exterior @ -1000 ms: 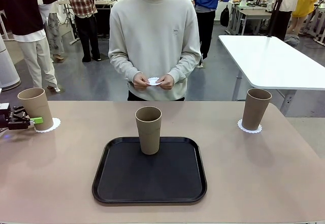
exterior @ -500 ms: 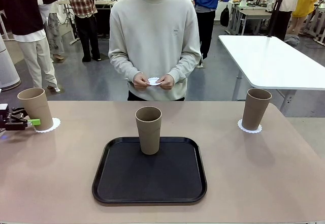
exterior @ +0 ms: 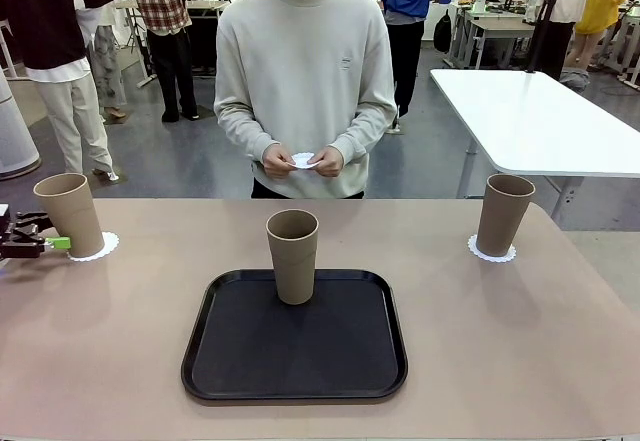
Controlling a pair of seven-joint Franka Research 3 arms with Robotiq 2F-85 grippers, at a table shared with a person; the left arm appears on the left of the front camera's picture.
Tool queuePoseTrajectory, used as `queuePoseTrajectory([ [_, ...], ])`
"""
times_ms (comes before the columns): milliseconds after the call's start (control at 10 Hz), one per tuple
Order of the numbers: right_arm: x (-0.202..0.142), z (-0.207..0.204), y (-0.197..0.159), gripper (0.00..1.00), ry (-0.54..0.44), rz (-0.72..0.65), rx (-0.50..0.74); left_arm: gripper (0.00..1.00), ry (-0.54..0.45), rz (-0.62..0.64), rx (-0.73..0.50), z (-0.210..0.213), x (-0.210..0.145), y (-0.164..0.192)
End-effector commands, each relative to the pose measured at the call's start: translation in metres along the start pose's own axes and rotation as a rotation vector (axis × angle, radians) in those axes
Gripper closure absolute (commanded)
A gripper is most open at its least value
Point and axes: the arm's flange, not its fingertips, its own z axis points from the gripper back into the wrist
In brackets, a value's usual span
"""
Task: Place coasters on the table and set cups on them.
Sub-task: Take one Reusable plastic cup from the Flat Tray and place it on a coaster set by the human.
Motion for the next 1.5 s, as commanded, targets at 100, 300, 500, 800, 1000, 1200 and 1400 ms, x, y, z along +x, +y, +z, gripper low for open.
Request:
queuePoseTrajectory([
  [100,-0.001,-0.001,0.0,0.0,-0.001,-0.007,0.002,0.0,0.029,0.0,0.005,0.009,0.003,0.005],
  [300,-0.001,-0.001,0.0,0.0,-0.001,-0.007,0.002,0.0,0.041,-0.004,0.017,0.019,0.006,0.008],
  [500,-0.001,-0.001,0.0,0.0,-0.001,-0.007,0.002,0.0,0.071,-0.008,0.027,0.033,0.011,0.007],
  [800,-0.001,-0.001,0.0,0.0,-0.001,-0.007,0.002,0.0,0.114,-0.024,0.0,0.053,0.028,-0.002],
  [1000,-0.001,-0.001,0.0,0.0,-0.001,-0.007,0.002,0.0,0.265,0.083,0.105,0.047,0.07,-0.027],
  [1200,-0.001,-0.001,0.0,0.0,-0.001,-0.007,0.002,0.0,0.485,0.046,0.232,0.019,0.143,-0.059],
  [1400,-0.001,-0.001,0.0,0.0,-0.001,-0.007,0.002,0.0,0.608,0.029,0.192,-0.008,0.199,-0.081],
])
